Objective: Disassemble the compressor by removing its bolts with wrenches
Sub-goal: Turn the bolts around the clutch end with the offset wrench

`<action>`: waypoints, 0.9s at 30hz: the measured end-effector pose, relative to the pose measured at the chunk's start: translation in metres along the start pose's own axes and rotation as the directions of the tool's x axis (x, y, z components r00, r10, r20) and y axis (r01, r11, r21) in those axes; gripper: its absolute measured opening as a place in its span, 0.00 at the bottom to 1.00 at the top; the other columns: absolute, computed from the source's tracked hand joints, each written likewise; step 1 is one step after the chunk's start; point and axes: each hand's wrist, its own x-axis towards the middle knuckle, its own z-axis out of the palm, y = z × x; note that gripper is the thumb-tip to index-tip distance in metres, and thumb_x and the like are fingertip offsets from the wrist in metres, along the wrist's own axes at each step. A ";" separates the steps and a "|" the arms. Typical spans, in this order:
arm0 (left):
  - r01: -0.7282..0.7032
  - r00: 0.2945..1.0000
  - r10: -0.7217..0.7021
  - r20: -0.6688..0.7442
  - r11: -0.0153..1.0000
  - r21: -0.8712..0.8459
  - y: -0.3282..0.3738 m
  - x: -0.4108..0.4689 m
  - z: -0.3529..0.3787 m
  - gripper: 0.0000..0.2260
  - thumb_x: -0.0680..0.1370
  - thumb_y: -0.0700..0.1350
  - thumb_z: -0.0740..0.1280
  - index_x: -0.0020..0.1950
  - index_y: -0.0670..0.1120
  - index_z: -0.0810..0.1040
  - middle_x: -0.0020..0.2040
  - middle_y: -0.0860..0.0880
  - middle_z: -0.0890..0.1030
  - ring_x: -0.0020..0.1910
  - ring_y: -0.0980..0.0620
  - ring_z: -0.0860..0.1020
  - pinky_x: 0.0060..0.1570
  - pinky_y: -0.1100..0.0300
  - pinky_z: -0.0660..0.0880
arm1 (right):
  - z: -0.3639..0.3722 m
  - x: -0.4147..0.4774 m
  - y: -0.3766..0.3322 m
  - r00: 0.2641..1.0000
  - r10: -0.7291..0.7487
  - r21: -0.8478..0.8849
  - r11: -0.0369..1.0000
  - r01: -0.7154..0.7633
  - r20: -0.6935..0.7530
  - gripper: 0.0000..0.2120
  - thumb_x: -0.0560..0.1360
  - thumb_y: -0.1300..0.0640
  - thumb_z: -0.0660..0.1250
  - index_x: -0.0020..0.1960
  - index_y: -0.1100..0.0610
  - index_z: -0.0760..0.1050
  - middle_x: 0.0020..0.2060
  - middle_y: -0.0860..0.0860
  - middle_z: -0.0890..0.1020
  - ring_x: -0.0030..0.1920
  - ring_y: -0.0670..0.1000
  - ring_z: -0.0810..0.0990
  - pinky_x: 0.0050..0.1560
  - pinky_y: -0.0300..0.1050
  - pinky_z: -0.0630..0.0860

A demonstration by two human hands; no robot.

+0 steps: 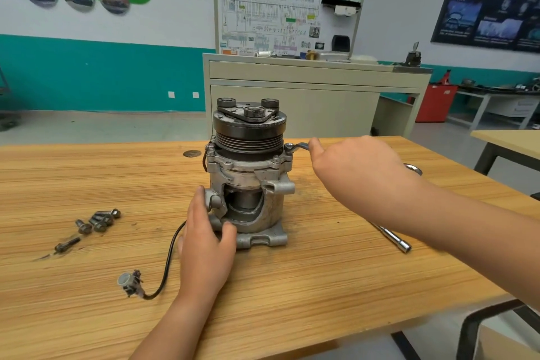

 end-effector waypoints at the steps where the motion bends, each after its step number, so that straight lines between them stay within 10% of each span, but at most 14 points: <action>1: 0.001 1.000 -0.001 0.001 1.000 -0.001 0.000 0.000 0.000 0.32 0.77 0.38 0.63 0.77 0.48 0.53 0.76 0.52 0.58 0.73 0.54 0.59 0.71 0.45 0.57 | 0.000 0.001 0.000 1.000 -0.001 -0.008 1.000 0.001 0.008 0.28 0.72 0.71 0.59 0.71 0.65 0.56 0.26 0.52 0.63 0.23 0.51 0.61 0.20 0.43 0.57; 8: 0.012 1.000 -0.012 0.006 1.000 -0.004 0.001 0.000 -0.001 0.32 0.77 0.39 0.63 0.77 0.49 0.52 0.76 0.53 0.58 0.73 0.53 0.59 0.70 0.44 0.58 | 0.011 0.004 0.002 0.999 -0.018 -0.007 1.000 0.019 0.027 0.35 0.72 0.73 0.57 0.73 0.67 0.43 0.26 0.53 0.64 0.24 0.53 0.62 0.20 0.44 0.59; 17: 0.005 1.000 -0.005 0.003 1.000 -0.009 0.000 0.001 0.001 0.32 0.77 0.39 0.63 0.77 0.49 0.52 0.76 0.53 0.58 0.73 0.53 0.58 0.71 0.48 0.59 | 0.011 0.013 0.017 0.989 -0.143 -0.217 0.967 0.131 -0.043 0.27 0.74 0.72 0.55 0.72 0.65 0.54 0.25 0.53 0.61 0.22 0.52 0.60 0.20 0.43 0.55; 27: 0.005 1.000 -0.005 0.005 1.000 -0.009 -0.001 0.001 0.001 0.32 0.77 0.40 0.63 0.77 0.50 0.52 0.75 0.53 0.59 0.73 0.53 0.60 0.70 0.46 0.61 | 0.055 0.032 0.041 0.975 -0.080 -0.008 0.997 0.080 -0.209 0.31 0.76 0.65 0.54 0.75 0.50 0.47 0.26 0.48 0.68 0.24 0.48 0.66 0.22 0.39 0.59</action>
